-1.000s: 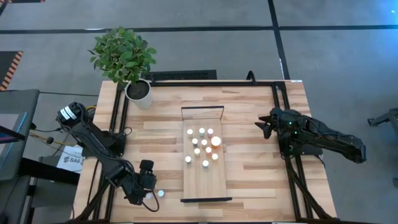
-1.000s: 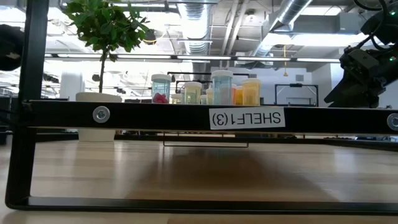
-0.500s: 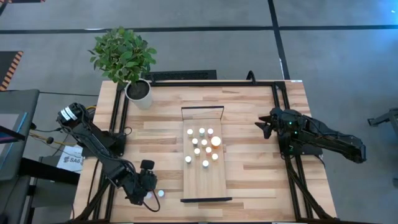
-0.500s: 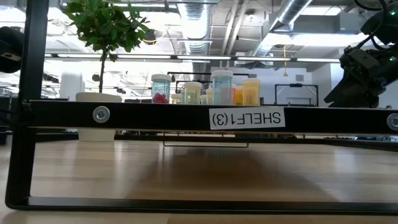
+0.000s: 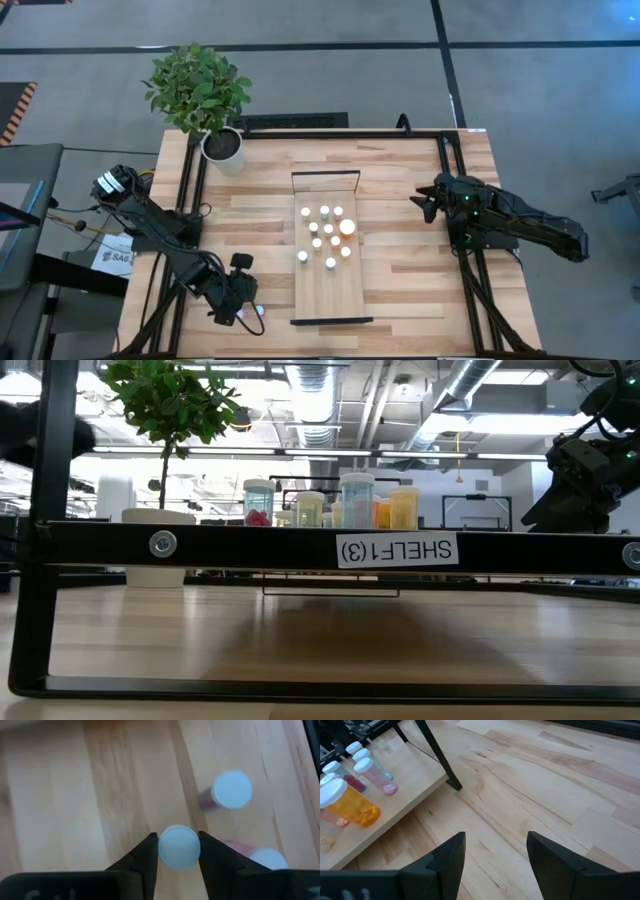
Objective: Pick and place medicine bottles onto shelf by color
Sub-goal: Put the yellow pill bottle on the shelf
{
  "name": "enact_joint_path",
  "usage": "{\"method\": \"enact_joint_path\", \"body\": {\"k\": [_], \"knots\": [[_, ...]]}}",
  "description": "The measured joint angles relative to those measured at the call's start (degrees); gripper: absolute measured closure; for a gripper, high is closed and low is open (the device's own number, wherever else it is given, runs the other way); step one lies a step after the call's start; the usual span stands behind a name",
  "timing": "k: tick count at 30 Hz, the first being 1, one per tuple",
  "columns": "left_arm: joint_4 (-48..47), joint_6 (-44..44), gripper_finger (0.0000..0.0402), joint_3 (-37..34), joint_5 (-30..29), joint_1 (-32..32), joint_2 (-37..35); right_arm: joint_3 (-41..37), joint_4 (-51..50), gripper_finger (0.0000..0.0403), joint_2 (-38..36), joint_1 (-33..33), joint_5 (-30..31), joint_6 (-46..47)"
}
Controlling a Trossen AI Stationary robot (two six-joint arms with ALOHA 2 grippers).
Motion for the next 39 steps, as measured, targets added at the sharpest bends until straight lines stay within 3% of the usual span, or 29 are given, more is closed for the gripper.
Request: {"method": "enact_joint_path", "body": {"k": [9,19,39], "knots": [[-5.8,7.73,0.0302,7.5,1.59,7.64,0.0,0.0,0.0,0.0168,0.0,0.0,0.0,0.0],[-5.2,9.16,0.0298,13.8,5.5,15.43,0.29,0.0,0.0,0.0168,0.0,0.0,-0.02,0.0],[-9.28,13.96,0.0297,30.7,11.59,24.89,17.84,0.0,0.01,0.0168,0.02,0.0,0.0,0.01]]}}
